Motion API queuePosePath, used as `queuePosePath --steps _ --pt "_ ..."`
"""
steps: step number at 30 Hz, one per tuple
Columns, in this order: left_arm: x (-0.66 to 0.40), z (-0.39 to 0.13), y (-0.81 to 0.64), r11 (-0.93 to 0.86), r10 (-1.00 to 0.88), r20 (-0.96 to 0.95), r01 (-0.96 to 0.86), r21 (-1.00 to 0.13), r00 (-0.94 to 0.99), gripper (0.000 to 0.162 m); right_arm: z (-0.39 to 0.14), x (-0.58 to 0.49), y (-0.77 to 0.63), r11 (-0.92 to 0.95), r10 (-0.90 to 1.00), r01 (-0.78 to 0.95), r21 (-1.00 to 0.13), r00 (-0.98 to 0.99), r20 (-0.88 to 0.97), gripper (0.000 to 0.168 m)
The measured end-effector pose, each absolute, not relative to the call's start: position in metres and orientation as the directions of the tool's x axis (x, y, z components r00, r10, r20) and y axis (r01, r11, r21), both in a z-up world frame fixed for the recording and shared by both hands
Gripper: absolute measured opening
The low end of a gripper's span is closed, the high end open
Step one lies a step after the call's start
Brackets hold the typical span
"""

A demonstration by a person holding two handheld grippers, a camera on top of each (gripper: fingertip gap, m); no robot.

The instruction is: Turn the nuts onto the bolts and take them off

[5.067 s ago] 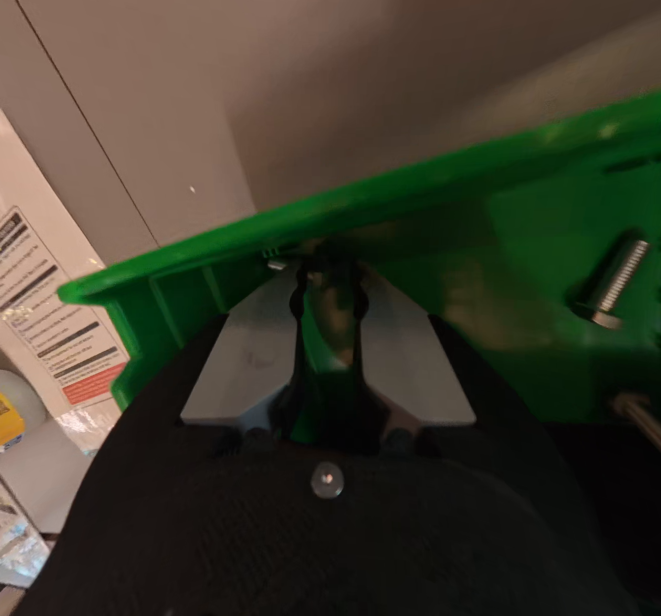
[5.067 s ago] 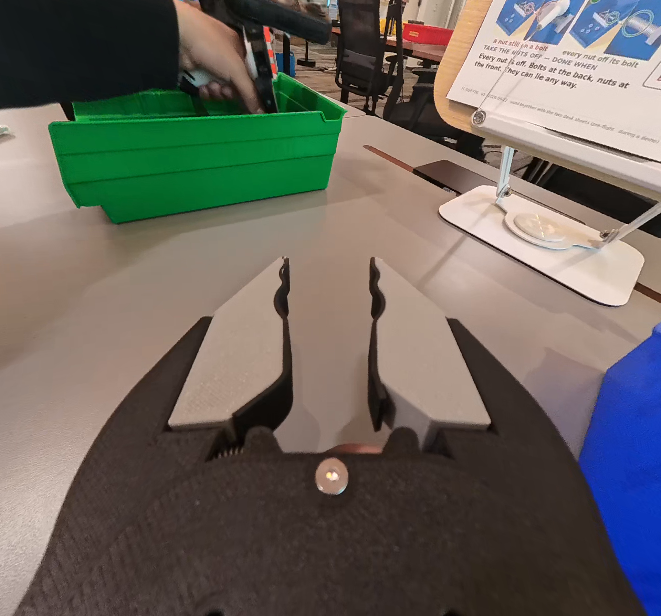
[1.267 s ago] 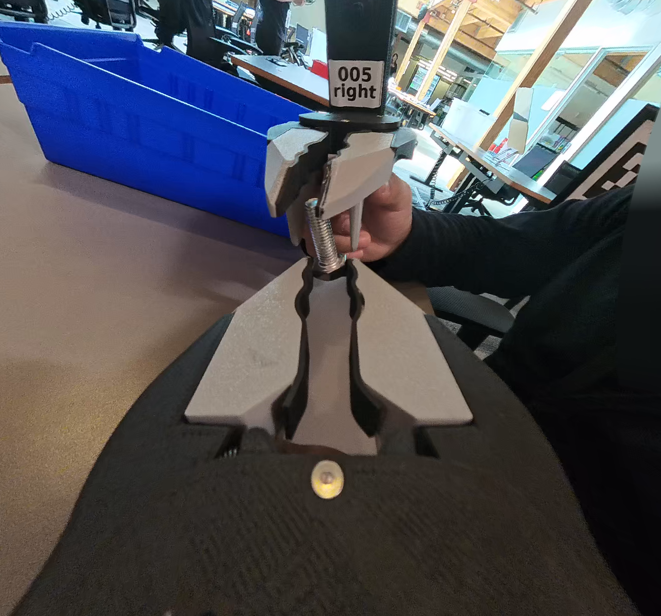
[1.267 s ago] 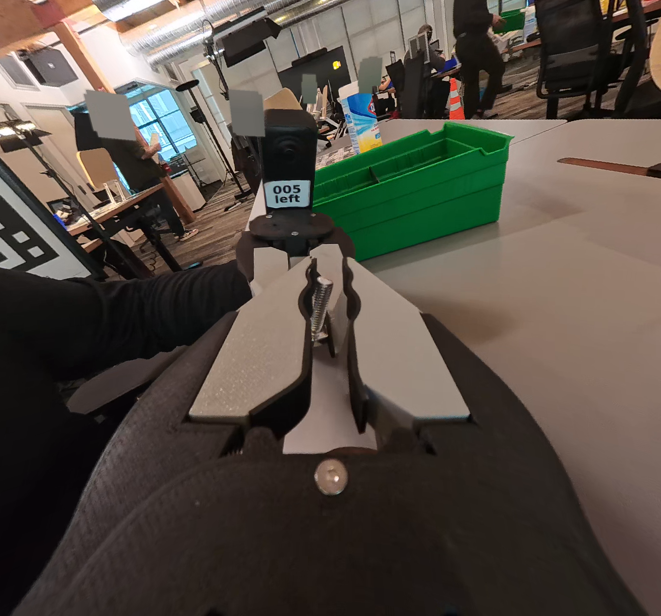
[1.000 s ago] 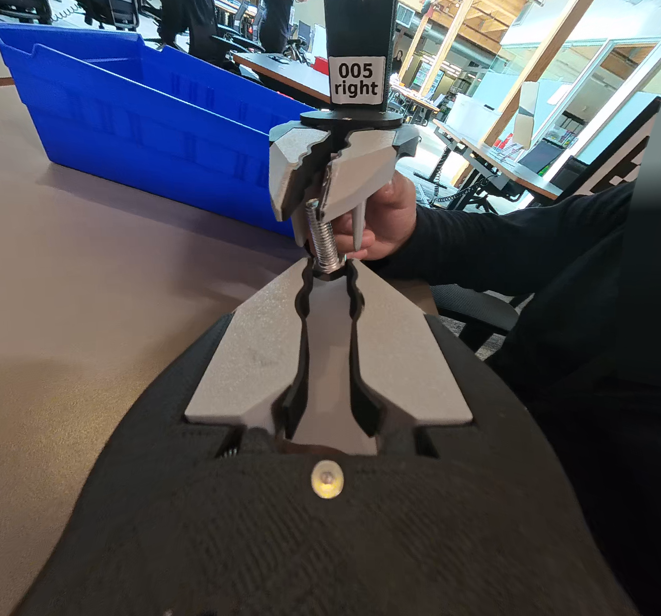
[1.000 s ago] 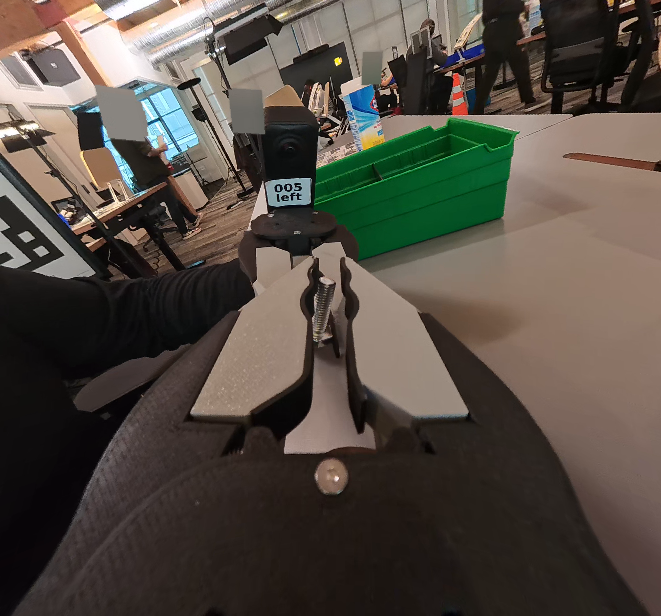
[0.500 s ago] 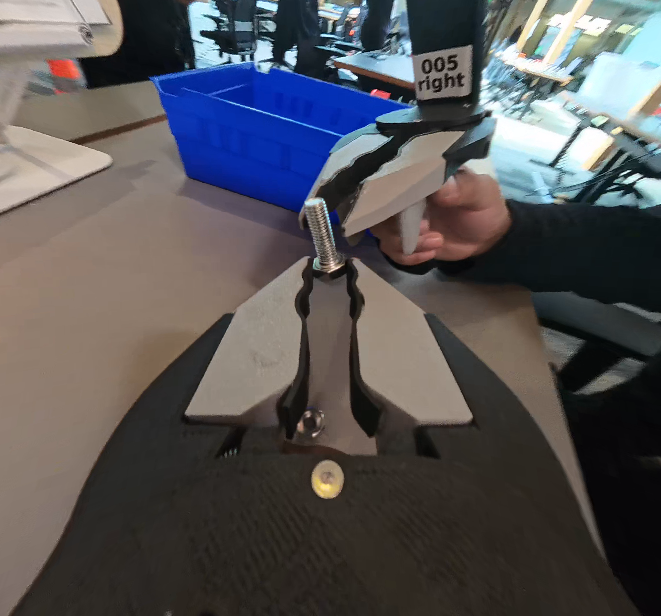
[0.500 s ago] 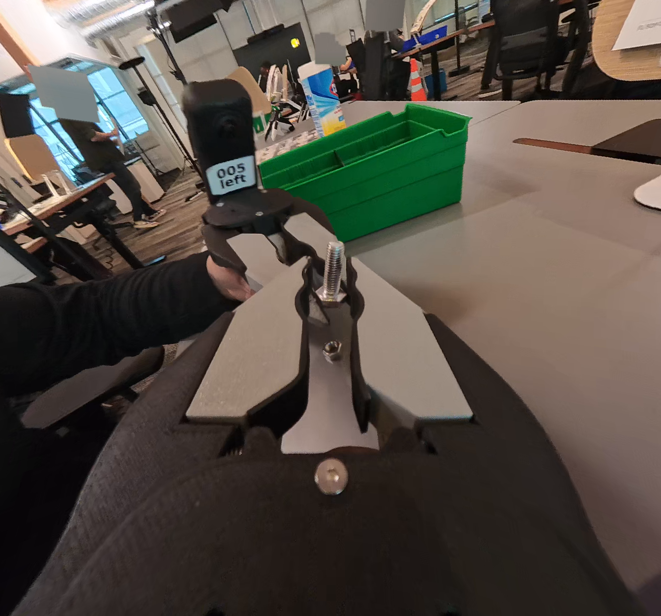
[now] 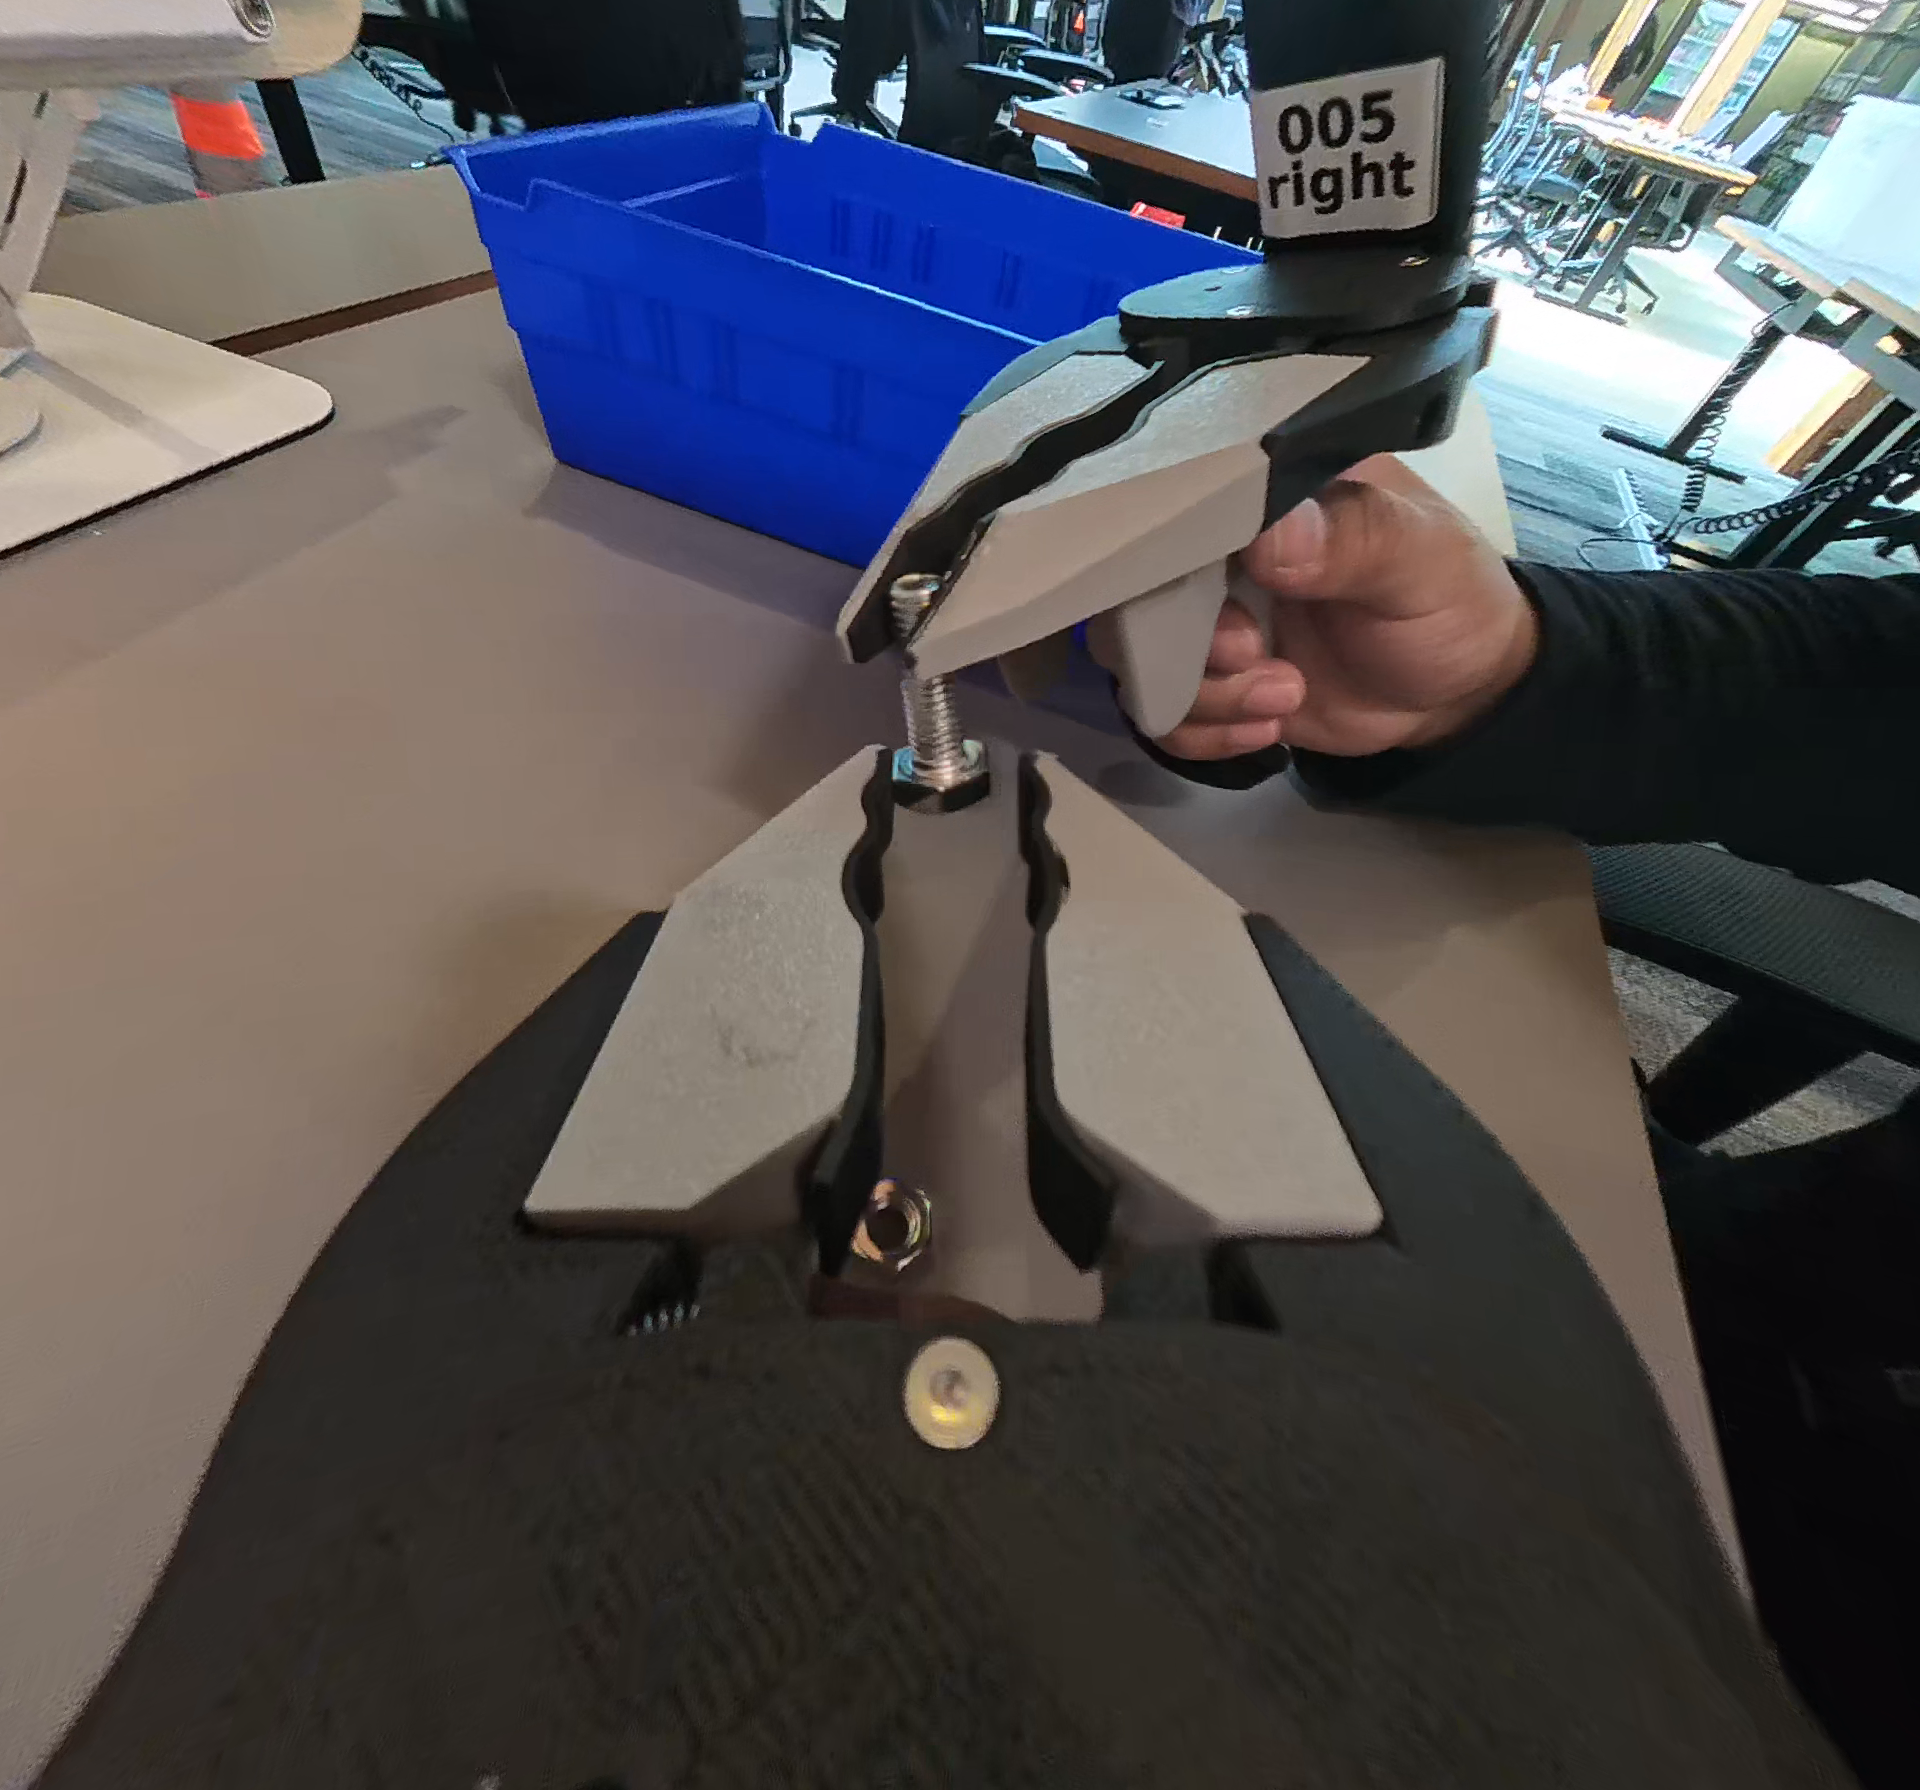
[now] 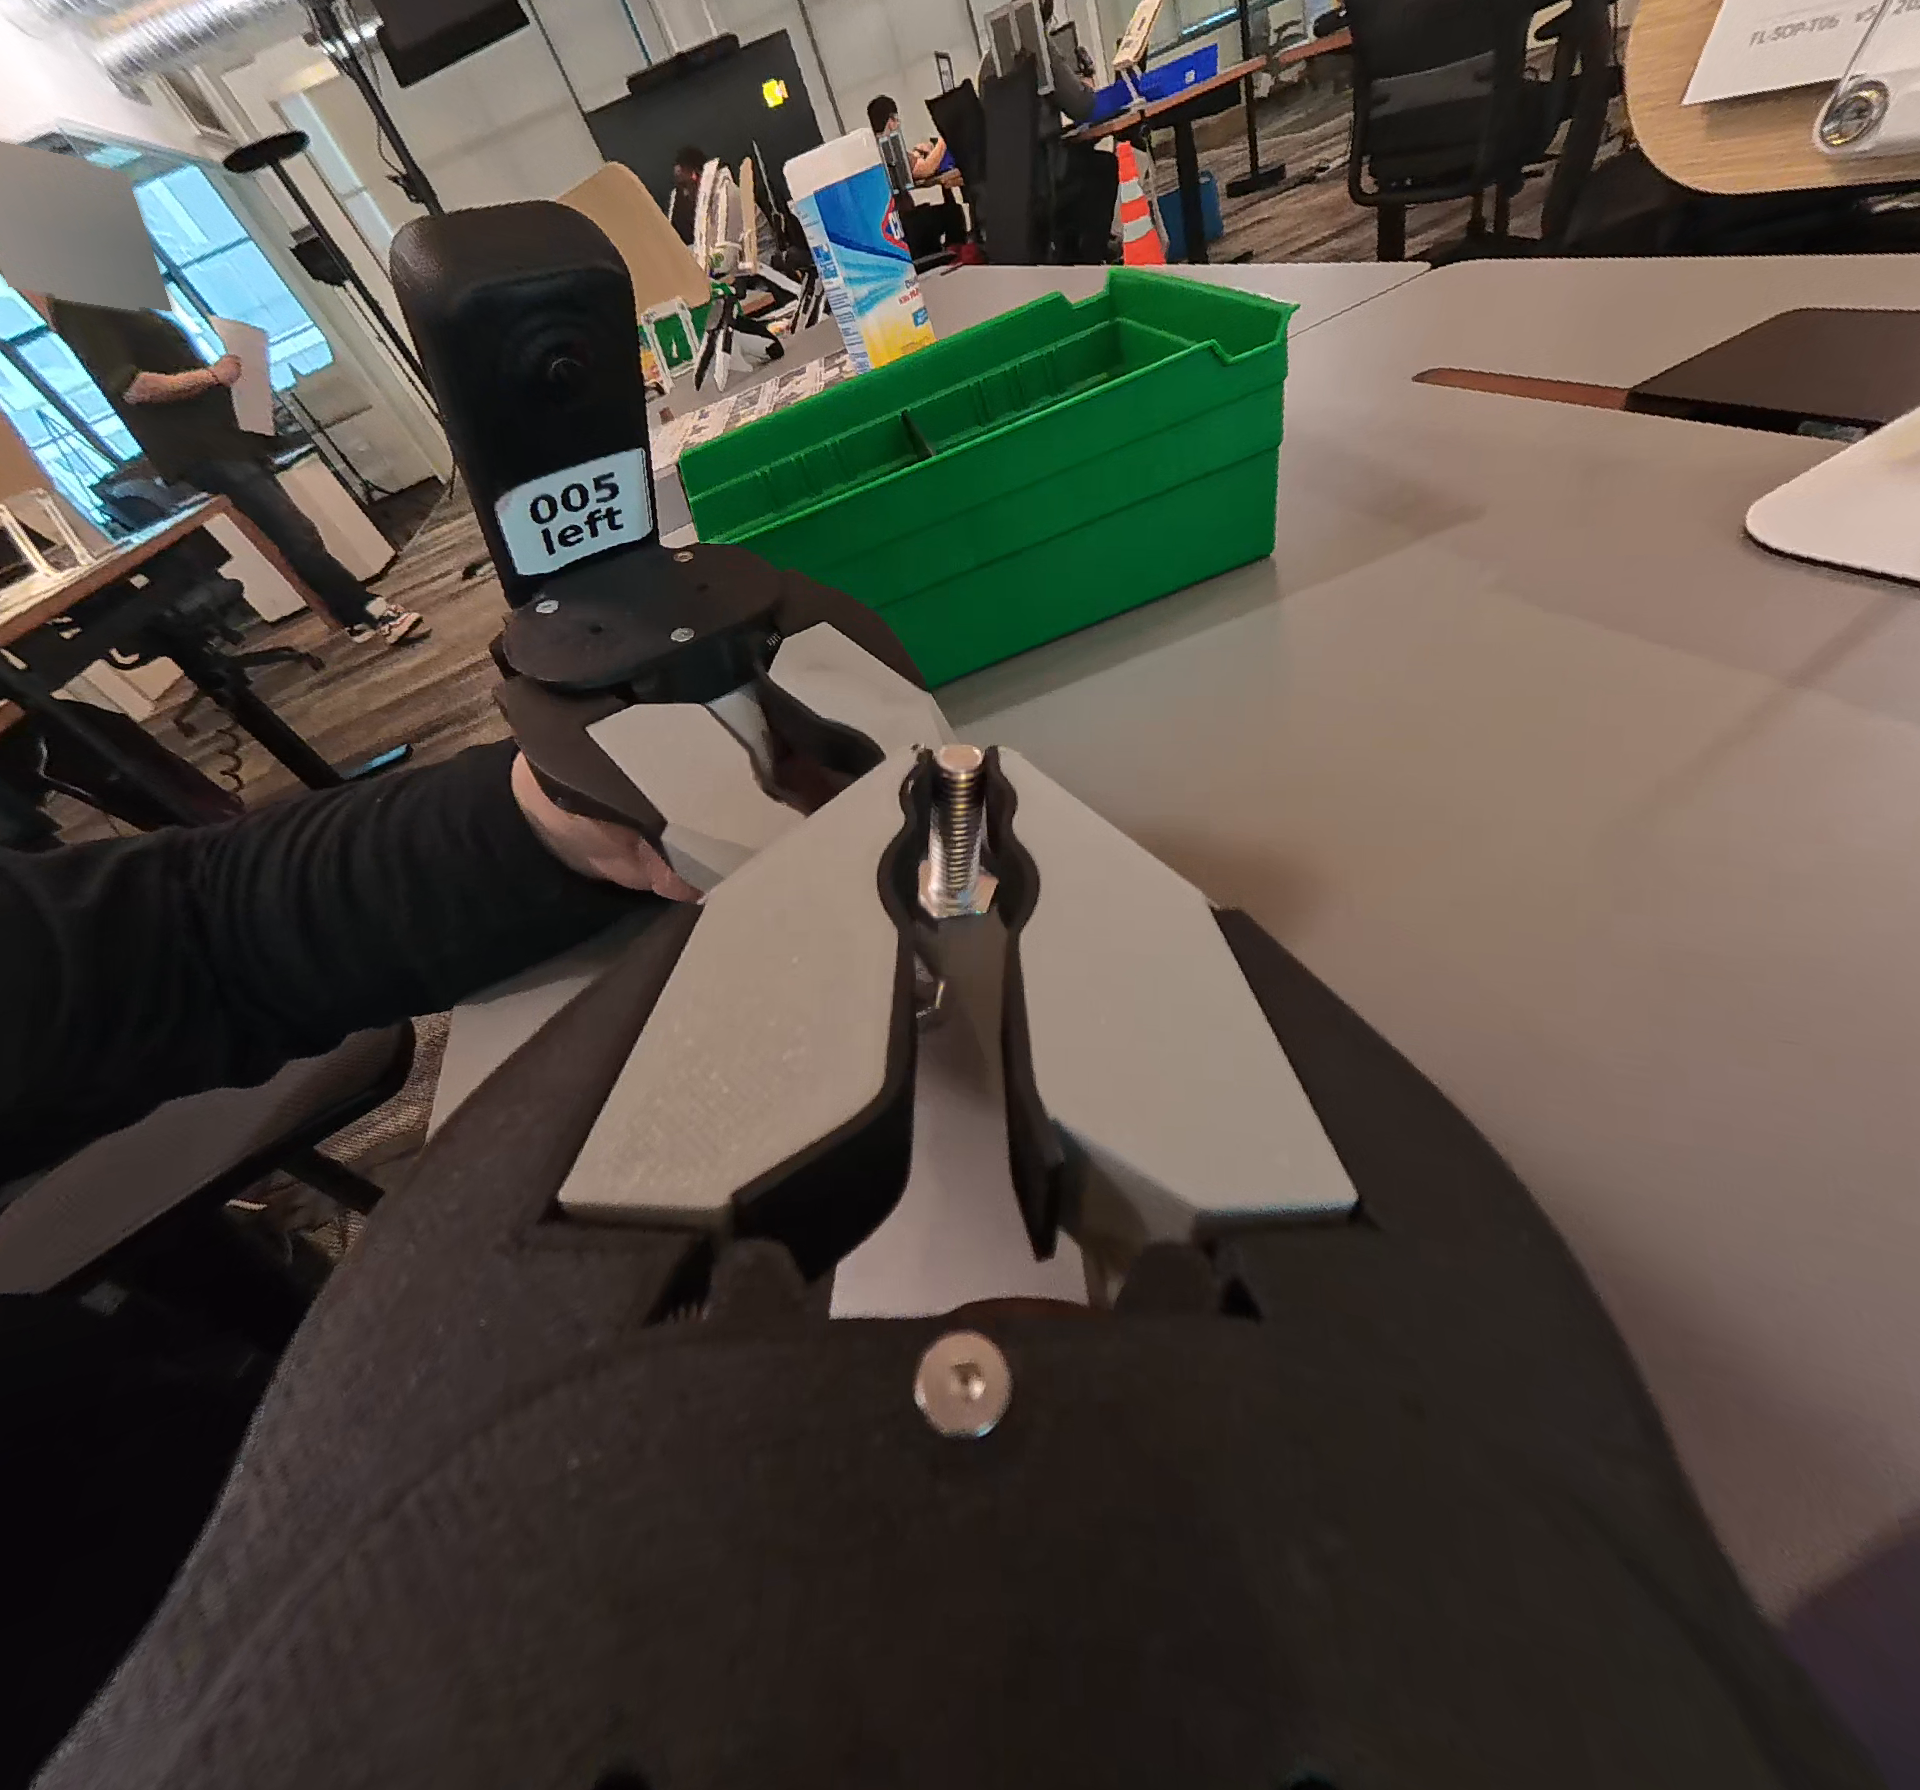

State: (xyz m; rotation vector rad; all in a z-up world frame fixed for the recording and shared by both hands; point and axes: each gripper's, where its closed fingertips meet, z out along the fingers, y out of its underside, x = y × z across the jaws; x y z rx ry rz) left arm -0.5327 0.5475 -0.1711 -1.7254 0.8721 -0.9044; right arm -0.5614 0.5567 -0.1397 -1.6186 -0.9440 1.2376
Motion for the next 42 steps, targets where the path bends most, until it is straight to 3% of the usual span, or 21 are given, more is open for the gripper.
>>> queuePosePath --steps 4,14,25,35,38,42 --pt "-0.538 -0.164 0.548 -0.281 -0.865 0.196 -0.122 -0.952 0.462 0.023 -0.141 -0.557 0.562 -0.325 0.921 0.070 -0.943 0.249 -0.299 0.006" --pt "-0.538 -0.163 0.548 -0.286 -0.870 0.217 -0.096 -0.953 0.442 0.008 -0.143 -0.565 0.553 -0.325 0.930 0.093 -0.941 0.214 -0.300 0.006" --pt "-0.540 -0.163 0.547 -0.316 -0.871 0.254 -0.085 -0.945 0.420 0.007 -0.144 -0.564 0.553 -0.313 0.933 0.103 -0.944 0.220 -0.286 0.006" --pt "-0.561 -0.164 0.560 -0.251 -0.862 0.154 -0.142 -0.958 0.483 0.007 -0.138 -0.563 0.550 -0.356 0.925 0.056 -0.933 0.160 -0.343 0.015" --pt "-0.579 -0.154 0.572 -0.228 -0.831 0.147 -0.087 -0.970 0.537 0.006 -0.145 -0.565 0.547 -0.352 0.930 0.093 -0.931 0.148 -0.337 0.015" --pt "-0.591 -0.139 0.583 -0.143 -0.797 0.107 -0.014 -0.990 0.595 0.006 -0.183 -0.581 0.531 -0.304 0.952 0.301 -0.904 0.128 -0.278 0.022"
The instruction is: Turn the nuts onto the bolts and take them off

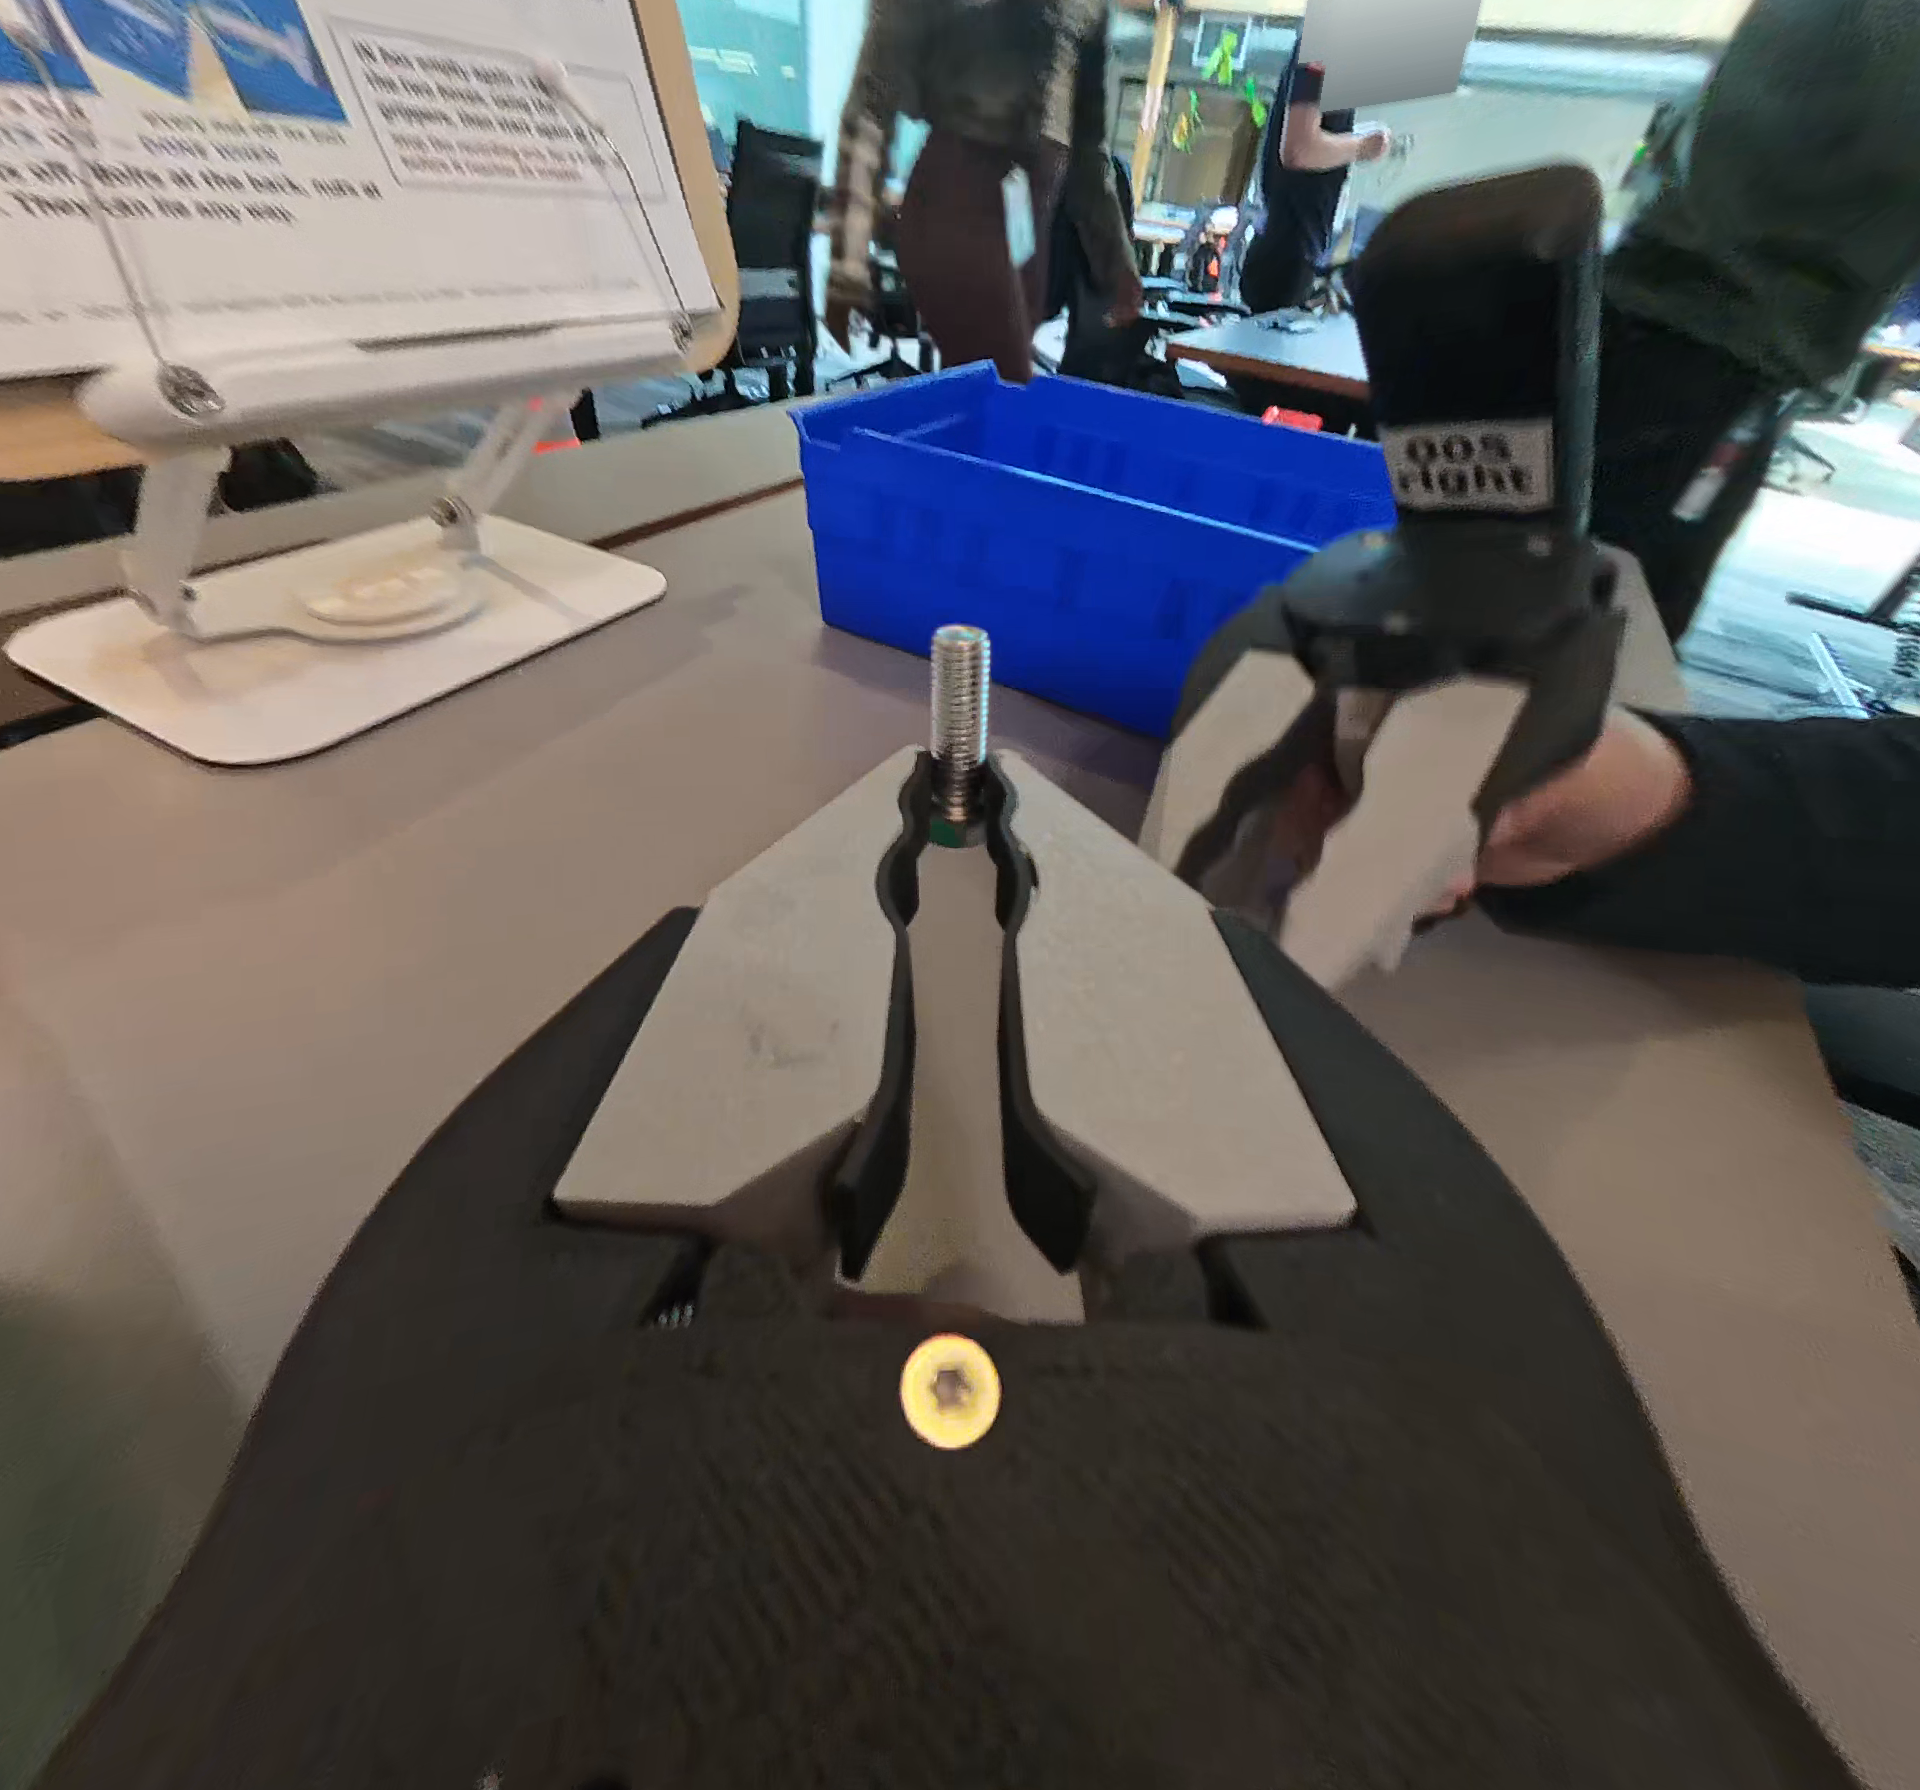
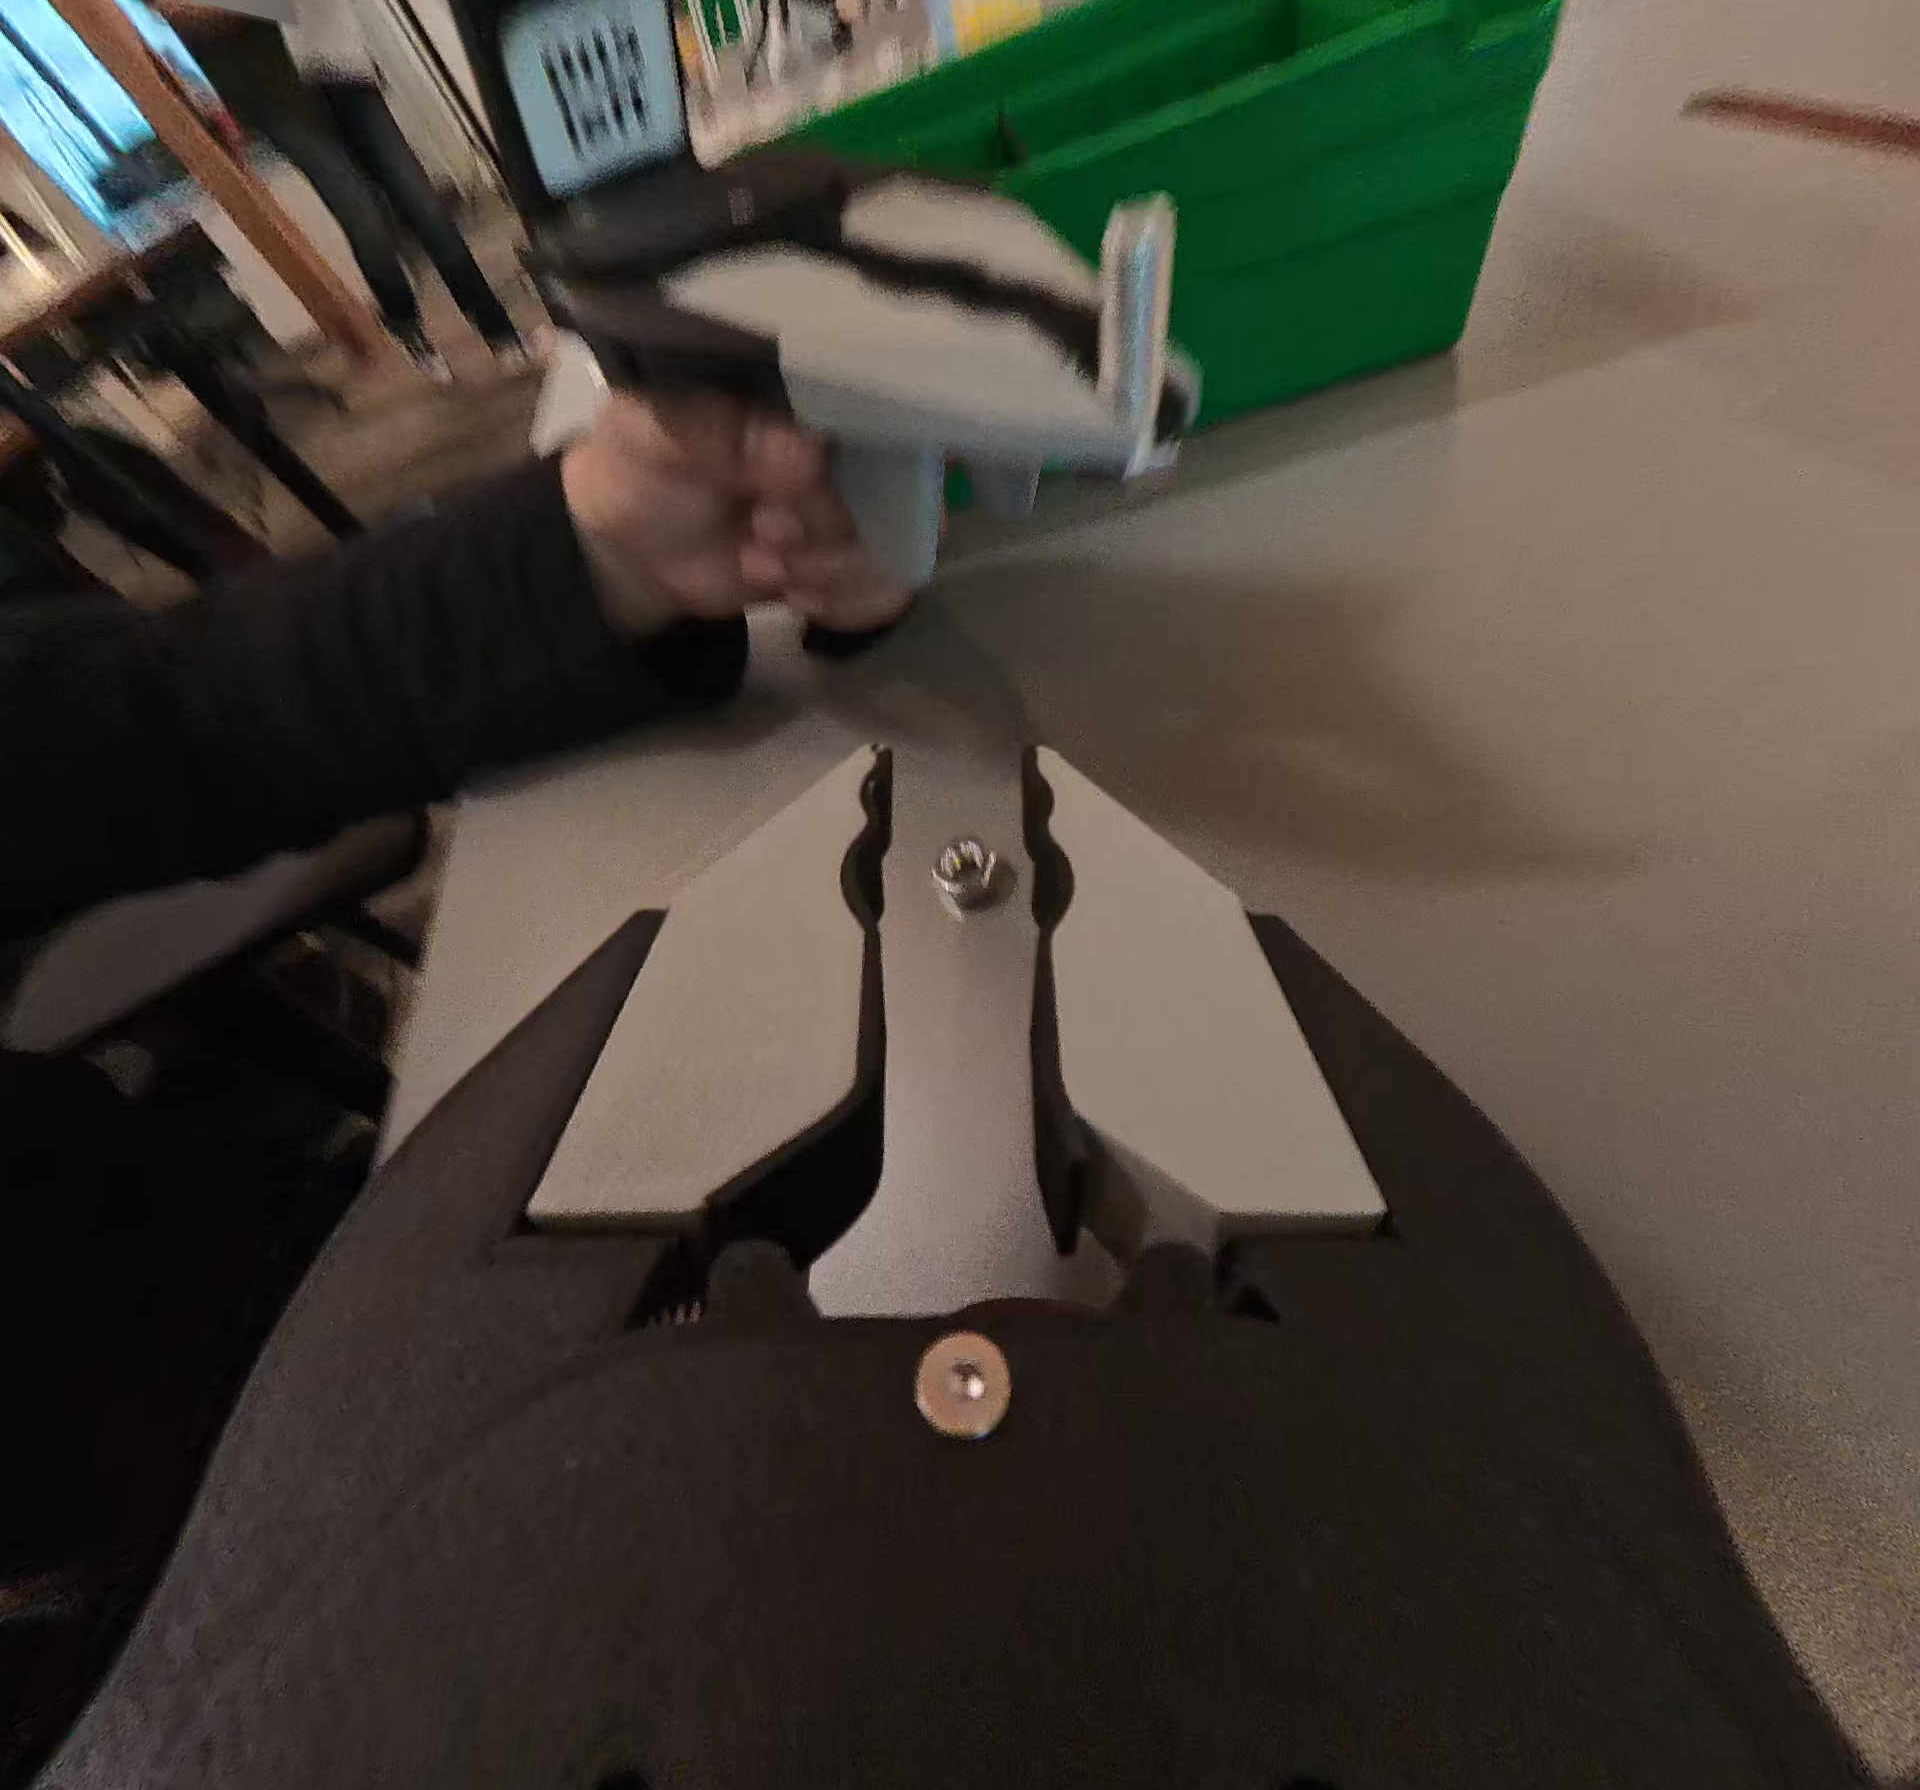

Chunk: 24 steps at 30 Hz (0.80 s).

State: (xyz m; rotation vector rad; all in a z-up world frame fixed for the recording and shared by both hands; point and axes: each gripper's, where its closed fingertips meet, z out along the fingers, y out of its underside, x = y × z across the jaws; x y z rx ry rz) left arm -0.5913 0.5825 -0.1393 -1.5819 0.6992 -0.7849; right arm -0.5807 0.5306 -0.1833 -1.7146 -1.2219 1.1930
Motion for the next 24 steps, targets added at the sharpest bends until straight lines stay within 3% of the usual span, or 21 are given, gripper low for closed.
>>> queuePosePath --steps 5,11,15,17,24 --pt "-0.599 -0.135 0.591 -0.098 -0.758 0.084 0.015 -0.995 0.647 0.006 -0.220 -0.594 0.529 -0.135 0.974 0.505 -0.852 0.226 -0.020 0.030" --pt "-0.604 -0.135 0.596 -0.134 -0.741 0.142 0.063 -0.989 0.657 0.006 -0.244 -0.601 0.523 -0.102 0.971 0.642 -0.760 0.230 0.064 0.033" --pt "-0.604 -0.134 0.595 -0.129 -0.744 0.139 0.064 -0.990 0.653 0.006 -0.248 -0.602 0.525 -0.134 0.969 0.656 -0.743 0.245 0.041 0.031" --pt "-0.602 -0.134 0.594 -0.128 -0.753 0.138 0.063 -0.990 0.644 0.006 -0.249 -0.604 0.525 -0.140 0.969 0.655 -0.743 0.245 0.033 0.016" --pt "-0.582 -0.133 0.574 -0.094 -0.851 0.107 0.050 -0.994 0.515 0.006 -0.236 -0.596 0.529 -0.140 0.965 0.608 -0.781 0.259 0.029 0.014"
